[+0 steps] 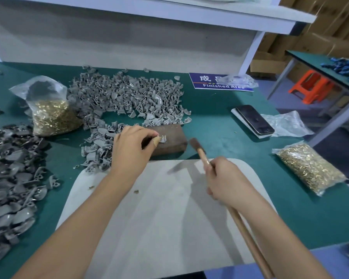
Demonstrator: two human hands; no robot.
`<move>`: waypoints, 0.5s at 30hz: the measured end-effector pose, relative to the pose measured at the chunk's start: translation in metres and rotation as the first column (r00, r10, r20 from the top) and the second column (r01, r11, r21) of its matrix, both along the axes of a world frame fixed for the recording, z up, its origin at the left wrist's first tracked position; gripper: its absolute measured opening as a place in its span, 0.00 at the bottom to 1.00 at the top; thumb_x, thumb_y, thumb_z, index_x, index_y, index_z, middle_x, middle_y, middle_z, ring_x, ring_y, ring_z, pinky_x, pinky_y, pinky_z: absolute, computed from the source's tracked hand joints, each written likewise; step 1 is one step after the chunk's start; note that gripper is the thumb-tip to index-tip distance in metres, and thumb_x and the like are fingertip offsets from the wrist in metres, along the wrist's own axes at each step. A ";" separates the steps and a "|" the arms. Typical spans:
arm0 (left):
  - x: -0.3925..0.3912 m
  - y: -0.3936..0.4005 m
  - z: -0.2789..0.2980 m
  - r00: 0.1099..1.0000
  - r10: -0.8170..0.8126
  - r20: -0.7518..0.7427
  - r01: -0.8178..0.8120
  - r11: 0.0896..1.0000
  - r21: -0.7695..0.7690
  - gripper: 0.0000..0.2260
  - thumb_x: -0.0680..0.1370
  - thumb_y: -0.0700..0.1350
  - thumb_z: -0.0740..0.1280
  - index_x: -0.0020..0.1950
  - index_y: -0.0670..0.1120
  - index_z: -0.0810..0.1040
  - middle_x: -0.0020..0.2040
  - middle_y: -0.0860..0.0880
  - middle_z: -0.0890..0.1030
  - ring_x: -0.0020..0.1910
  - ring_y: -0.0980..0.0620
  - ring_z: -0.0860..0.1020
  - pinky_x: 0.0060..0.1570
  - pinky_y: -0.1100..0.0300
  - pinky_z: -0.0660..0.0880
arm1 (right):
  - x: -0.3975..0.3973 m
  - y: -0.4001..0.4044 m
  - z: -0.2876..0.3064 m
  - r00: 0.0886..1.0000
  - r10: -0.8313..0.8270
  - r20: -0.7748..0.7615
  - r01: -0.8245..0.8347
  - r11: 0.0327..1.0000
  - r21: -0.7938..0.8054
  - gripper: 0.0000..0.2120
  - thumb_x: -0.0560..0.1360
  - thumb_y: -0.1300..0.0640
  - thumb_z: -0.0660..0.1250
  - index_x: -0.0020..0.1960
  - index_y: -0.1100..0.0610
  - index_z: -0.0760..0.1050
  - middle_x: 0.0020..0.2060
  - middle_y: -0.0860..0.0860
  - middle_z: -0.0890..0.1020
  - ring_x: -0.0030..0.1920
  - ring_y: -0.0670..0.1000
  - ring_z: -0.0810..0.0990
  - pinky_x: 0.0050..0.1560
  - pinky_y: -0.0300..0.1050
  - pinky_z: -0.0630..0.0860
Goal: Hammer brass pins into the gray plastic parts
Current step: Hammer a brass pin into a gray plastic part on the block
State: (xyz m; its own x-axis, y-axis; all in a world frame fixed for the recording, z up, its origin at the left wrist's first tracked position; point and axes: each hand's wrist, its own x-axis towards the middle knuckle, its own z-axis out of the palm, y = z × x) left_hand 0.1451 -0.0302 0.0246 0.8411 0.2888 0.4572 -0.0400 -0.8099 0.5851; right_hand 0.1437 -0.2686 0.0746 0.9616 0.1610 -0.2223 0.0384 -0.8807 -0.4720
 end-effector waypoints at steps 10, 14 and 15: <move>-0.002 0.003 0.007 0.999 -0.026 -0.029 0.027 1.000 0.013 0.05 0.79 0.50 0.71 0.53 0.53 0.86 0.48 0.55 0.82 0.53 0.52 0.74 0.55 0.51 0.72 | 0.028 0.006 0.022 0.952 0.228 0.203 -0.263 0.950 0.168 0.07 0.85 0.47 0.57 0.52 0.47 0.70 0.35 0.43 0.77 0.35 0.47 0.74 0.36 0.46 0.68; -0.002 0.007 0.008 0.997 -0.031 -0.064 0.033 0.999 0.031 0.05 0.79 0.51 0.70 0.52 0.55 0.86 0.45 0.57 0.79 0.51 0.55 0.71 0.46 0.55 0.70 | 0.030 0.027 0.021 0.934 0.219 0.283 -0.201 0.975 -0.090 0.11 0.85 0.43 0.54 0.50 0.48 0.68 0.37 0.46 0.75 0.42 0.57 0.75 0.36 0.49 0.64; -0.001 0.007 0.009 0.997 -0.029 -0.065 0.032 0.998 0.049 0.05 0.79 0.51 0.70 0.51 0.55 0.85 0.44 0.58 0.78 0.50 0.55 0.70 0.44 0.55 0.68 | 0.029 0.030 0.020 0.927 0.225 0.299 -0.205 0.974 -0.097 0.12 0.85 0.43 0.53 0.50 0.49 0.69 0.37 0.46 0.76 0.43 0.59 0.75 0.37 0.50 0.66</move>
